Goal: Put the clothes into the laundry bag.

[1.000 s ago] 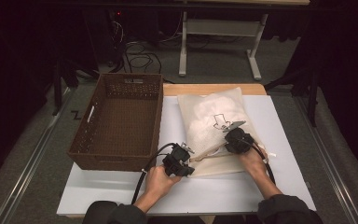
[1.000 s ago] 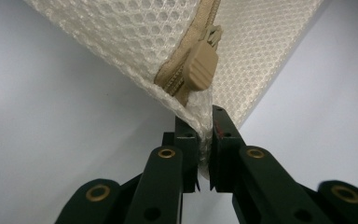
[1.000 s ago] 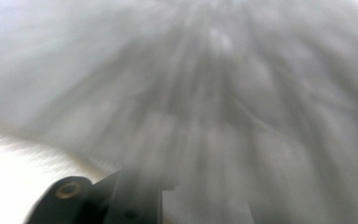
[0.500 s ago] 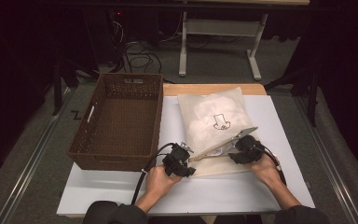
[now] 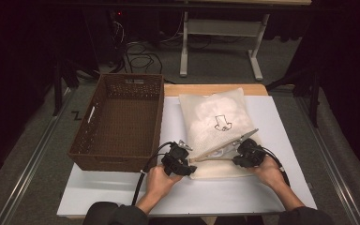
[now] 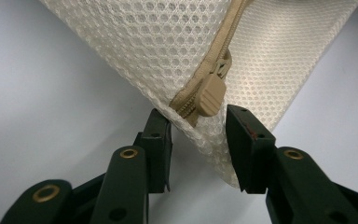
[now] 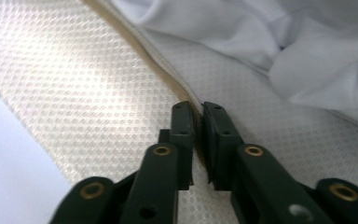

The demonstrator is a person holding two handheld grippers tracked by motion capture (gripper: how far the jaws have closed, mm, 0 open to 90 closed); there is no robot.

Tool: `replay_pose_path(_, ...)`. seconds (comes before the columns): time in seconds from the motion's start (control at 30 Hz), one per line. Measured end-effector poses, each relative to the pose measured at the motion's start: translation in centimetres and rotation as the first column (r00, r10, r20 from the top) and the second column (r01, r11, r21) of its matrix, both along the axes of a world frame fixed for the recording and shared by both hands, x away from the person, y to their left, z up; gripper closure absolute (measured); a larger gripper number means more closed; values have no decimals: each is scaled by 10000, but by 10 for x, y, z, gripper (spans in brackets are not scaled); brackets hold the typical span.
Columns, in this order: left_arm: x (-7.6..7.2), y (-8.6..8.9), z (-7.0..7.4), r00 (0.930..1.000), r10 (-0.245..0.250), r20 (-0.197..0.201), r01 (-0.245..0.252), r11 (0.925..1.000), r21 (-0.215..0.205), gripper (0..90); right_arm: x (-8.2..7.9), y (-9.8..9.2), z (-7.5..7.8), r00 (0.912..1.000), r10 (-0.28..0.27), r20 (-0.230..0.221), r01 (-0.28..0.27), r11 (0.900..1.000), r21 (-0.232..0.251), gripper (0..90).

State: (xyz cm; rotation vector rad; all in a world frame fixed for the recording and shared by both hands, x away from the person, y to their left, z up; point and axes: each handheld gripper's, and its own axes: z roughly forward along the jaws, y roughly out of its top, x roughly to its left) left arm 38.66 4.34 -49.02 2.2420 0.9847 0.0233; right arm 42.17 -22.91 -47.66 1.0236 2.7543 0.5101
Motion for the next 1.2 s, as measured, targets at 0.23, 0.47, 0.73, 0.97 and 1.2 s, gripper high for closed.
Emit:
replay_pose_path(0.23,-1,2,1,9997,148,196,-144,9997,-193,681,-21,-7,12,9947,427,936,-458,9985,316,867)
replay_pose_path(0.47,-2,3,4,9992,240,324,-226,9989,-422,691,-50,-25,37,9764,13,2160,-341,9884,1483,861)
replay_pose_path(0.73,-1,6,4,9995,139,276,-122,9982,-595,741,-47,-25,32,9759,-435,2139,120,9891,1466,722)
replay_pose_path(0.97,-3,8,8,9991,172,397,-144,9975,-691,788,-39,-22,32,9616,-1070,2528,654,9837,1676,575)
replay_pose_path(1.2,-5,10,12,9981,224,569,-177,9965,-814,748,-35,-31,35,9497,-1685,2640,1219,9753,1841,525)
